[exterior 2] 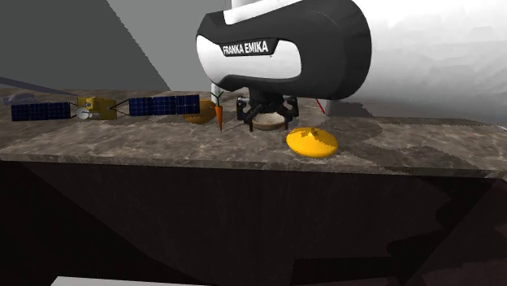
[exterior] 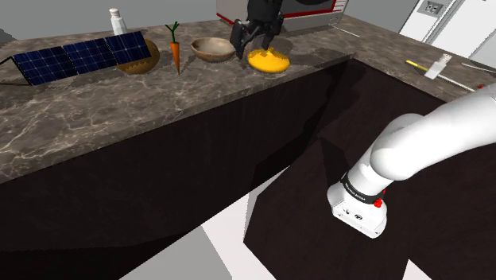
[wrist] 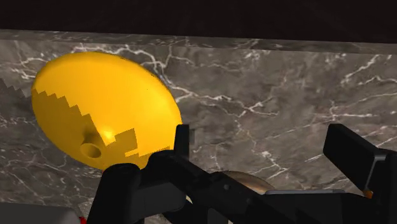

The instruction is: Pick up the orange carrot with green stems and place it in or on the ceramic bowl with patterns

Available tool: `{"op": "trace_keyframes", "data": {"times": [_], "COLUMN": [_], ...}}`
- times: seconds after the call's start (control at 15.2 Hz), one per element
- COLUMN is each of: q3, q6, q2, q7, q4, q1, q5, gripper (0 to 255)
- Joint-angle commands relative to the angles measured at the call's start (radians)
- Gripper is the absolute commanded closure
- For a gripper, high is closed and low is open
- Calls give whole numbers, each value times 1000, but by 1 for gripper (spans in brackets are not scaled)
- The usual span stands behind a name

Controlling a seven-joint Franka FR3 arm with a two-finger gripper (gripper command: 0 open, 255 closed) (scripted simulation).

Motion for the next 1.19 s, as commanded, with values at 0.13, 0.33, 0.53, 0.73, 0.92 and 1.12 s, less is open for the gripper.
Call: {"op": "trace_keyframes", "data": {"times": [0.13, 0.33, 0.53, 0.73, 0.92, 1.12], "q3": [92, 159, 221, 271, 297, 285], "q6": [26, 25, 3, -43, -111, -75], "q2": [127, 231, 349, 483, 626, 631], "q7": [124, 220, 319, 416, 494, 499], "q4": [121, 228, 350, 493, 656, 628], "q1": [-18, -28, -26, 3, 67, 63], "q5": [-72, -151, -254, -377, -510, -513], "gripper": [0, 0, 0, 0, 0, 0]}}
